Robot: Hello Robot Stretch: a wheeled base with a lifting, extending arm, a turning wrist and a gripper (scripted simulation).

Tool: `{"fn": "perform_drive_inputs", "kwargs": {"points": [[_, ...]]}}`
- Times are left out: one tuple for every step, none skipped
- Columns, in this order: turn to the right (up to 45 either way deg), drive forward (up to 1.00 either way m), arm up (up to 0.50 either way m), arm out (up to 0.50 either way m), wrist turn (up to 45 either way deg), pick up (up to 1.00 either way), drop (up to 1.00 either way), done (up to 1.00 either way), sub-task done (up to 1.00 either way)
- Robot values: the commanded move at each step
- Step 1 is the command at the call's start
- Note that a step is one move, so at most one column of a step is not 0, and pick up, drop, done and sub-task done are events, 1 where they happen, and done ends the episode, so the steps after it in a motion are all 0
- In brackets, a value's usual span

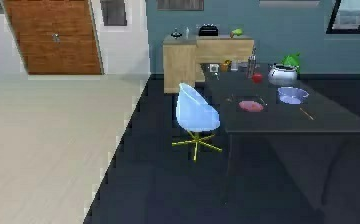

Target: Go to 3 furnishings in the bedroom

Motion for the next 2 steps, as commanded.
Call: {"fn": "perform_drive_inputs", "kwargs": {"points": [[36.0, 0.0, 0.0, 0.0, 0.0, 0.0, 0.0, 0.0, 0.0], [0.0, 0.3, 0.0, 0.0, 0.0, 0.0, 0.0, 0.0, 0.0]]}}
